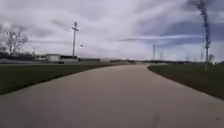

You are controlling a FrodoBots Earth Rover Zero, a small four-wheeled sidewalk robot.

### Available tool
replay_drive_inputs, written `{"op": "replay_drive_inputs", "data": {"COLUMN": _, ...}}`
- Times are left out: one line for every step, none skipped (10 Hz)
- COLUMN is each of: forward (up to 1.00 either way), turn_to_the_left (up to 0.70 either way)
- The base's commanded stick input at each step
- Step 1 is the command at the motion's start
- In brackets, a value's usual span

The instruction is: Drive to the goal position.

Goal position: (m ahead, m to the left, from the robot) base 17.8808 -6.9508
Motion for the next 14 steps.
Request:
{"op": "replay_drive_inputs", "data": {"forward": 1.00, "turn_to_the_left": -0.32}}
{"op": "replay_drive_inputs", "data": {"forward": 1.00, "turn_to_the_left": -0.34}}
{"op": "replay_drive_inputs", "data": {"forward": 1.00, "turn_to_the_left": -0.17}}
{"op": "replay_drive_inputs", "data": {"forward": 1.00, "turn_to_the_left": 0.00}}
{"op": "replay_drive_inputs", "data": {"forward": 1.00, "turn_to_the_left": 0.00}}
{"op": "replay_drive_inputs", "data": {"forward": 1.00, "turn_to_the_left": -0.02}}
{"op": "replay_drive_inputs", "data": {"forward": 1.00, "turn_to_the_left": -0.09}}
{"op": "replay_drive_inputs", "data": {"forward": 1.00, "turn_to_the_left": -0.17}}
{"op": "replay_drive_inputs", "data": {"forward": 1.00, "turn_to_the_left": -0.25}}
{"op": "replay_drive_inputs", "data": {"forward": 1.00, "turn_to_the_left": -0.04}}
{"op": "replay_drive_inputs", "data": {"forward": 1.00, "turn_to_the_left": 0.00}}
{"op": "replay_drive_inputs", "data": {"forward": 1.00, "turn_to_the_left": 0.00}}
{"op": "replay_drive_inputs", "data": {"forward": 1.00, "turn_to_the_left": 0.00}}
{"op": "replay_drive_inputs", "data": {"forward": 1.00, "turn_to_the_left": 0.00}}
